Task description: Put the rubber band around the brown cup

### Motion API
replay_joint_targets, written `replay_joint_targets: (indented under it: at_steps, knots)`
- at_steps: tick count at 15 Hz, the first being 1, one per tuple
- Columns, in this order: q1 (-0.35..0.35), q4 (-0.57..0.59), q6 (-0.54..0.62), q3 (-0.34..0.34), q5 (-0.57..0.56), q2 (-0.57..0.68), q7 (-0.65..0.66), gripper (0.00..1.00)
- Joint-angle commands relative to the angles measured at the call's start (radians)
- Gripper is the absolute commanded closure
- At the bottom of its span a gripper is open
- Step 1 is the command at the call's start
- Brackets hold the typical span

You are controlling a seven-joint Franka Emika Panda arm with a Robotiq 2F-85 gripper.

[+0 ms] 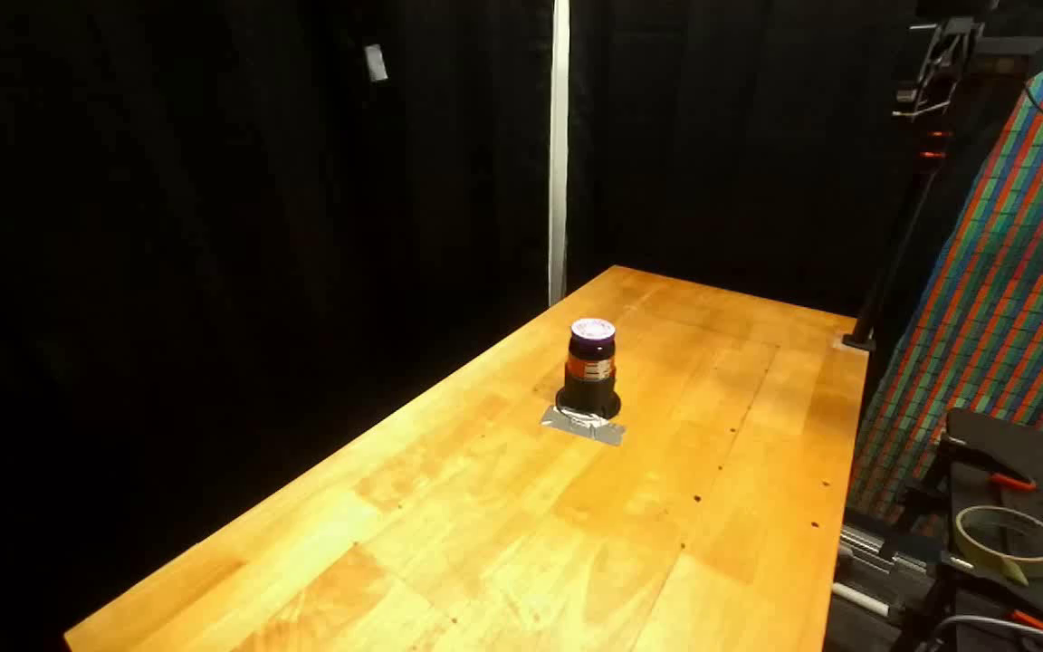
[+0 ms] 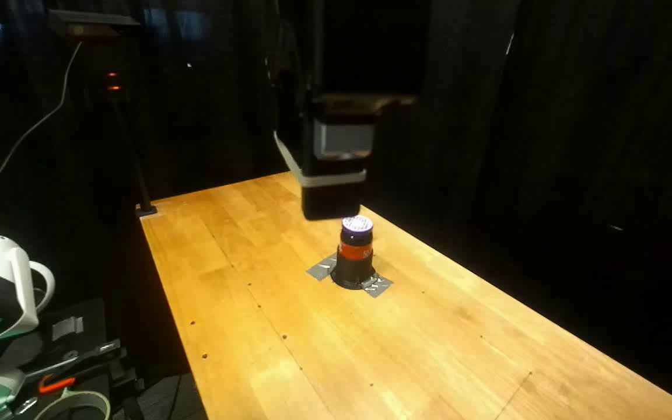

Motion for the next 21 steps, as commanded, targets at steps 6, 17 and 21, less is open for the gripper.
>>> replay_joint_targets:
  at_steps: [6,17,21]
  knots:
    - [0.002,0.012,-0.001,-0.001,0.000,-0.004,0.000,0.00]
    - [0.135,0.140,0.008,0.171,0.044,0.181,0.133,0.00]
    - [0.202,0.238,0.111,0.263,0.031,0.361,0.261,0.00]
